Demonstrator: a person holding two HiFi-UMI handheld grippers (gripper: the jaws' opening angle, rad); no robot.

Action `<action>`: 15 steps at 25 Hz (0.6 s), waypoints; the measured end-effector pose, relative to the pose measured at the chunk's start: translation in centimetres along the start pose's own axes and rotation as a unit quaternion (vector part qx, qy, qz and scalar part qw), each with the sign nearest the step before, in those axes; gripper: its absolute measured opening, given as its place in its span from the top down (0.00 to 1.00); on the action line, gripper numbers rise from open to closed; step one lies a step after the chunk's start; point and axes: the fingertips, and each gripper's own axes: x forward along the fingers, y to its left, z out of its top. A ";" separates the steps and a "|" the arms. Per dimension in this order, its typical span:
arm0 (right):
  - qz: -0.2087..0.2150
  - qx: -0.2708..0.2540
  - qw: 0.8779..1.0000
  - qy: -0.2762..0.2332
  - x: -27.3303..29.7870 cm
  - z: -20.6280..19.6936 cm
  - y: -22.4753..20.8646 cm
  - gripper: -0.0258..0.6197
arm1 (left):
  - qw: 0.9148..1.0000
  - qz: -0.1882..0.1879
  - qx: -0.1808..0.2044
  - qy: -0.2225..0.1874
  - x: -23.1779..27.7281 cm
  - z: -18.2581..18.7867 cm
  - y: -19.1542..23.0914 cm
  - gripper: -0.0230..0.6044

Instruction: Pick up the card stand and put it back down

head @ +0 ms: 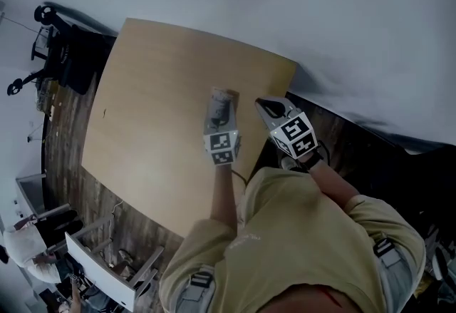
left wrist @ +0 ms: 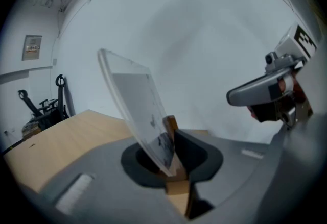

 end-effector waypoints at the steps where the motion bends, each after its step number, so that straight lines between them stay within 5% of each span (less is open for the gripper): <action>1: -0.001 0.004 1.000 0.006 0.5 -0.4 0.0 0.96 | 1.000 -0.010 0.004 0.003 0.7 -0.5 0.5 0.88; 15: -0.018 -0.005 0.995 0.093 4.6 -8.1 -3.9 0.96 | 0.989 -0.120 0.077 0.029 9.4 -6.8 2.3 0.88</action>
